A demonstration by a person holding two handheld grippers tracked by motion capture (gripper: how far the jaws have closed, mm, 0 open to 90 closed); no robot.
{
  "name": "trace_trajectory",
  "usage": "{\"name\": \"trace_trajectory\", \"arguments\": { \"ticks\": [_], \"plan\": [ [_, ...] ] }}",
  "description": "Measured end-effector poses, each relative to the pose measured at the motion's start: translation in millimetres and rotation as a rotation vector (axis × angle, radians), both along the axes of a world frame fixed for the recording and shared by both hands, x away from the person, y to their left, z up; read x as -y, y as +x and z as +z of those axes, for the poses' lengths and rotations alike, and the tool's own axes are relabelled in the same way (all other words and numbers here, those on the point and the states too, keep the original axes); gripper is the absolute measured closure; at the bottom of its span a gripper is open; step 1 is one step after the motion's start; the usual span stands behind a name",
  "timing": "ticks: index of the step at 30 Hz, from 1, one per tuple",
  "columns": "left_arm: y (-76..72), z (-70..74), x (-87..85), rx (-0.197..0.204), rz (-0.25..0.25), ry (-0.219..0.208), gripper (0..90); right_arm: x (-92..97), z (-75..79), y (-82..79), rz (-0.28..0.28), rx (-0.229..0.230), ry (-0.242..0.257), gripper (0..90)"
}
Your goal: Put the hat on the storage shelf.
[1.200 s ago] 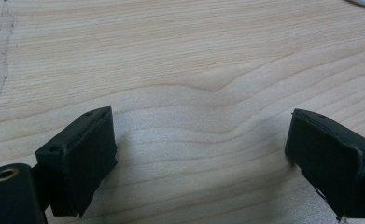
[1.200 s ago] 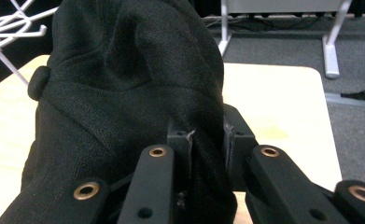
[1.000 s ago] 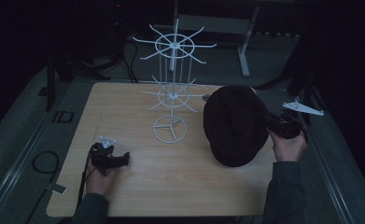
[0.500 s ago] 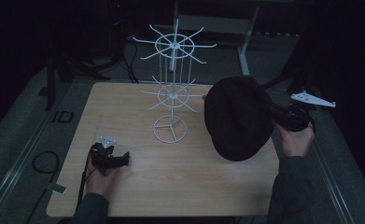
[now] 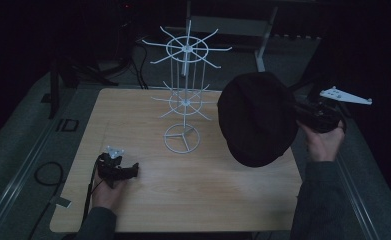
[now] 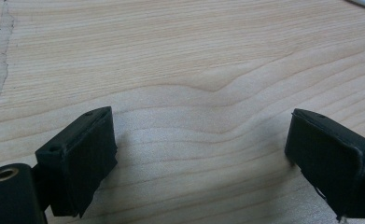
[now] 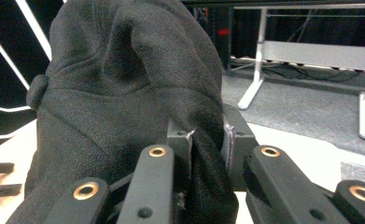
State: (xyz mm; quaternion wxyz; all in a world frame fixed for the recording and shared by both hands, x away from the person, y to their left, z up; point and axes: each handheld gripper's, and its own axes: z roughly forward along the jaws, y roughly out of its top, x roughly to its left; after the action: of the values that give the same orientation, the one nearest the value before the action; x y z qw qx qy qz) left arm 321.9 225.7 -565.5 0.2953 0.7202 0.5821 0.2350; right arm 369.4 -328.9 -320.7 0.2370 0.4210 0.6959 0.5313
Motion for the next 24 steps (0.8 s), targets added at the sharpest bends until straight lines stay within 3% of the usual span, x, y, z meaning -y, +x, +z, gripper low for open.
{"name": "trace_trajectory", "arguments": {
  "ticks": [17, 24],
  "plan": [
    [0.0, 0.0, 0.0, 0.0, 0.0, 0.0, 9.1, -4.8, 13.2, 2.0, 0.116, 0.028, 0.068, 77.0],
    [0.0, 0.0, 0.0, 0.0, -0.001, 0.001, 9.1, -5.6, 14.4, 3.7, 0.187, 0.059, 0.129, 76.7]
  ]
}}
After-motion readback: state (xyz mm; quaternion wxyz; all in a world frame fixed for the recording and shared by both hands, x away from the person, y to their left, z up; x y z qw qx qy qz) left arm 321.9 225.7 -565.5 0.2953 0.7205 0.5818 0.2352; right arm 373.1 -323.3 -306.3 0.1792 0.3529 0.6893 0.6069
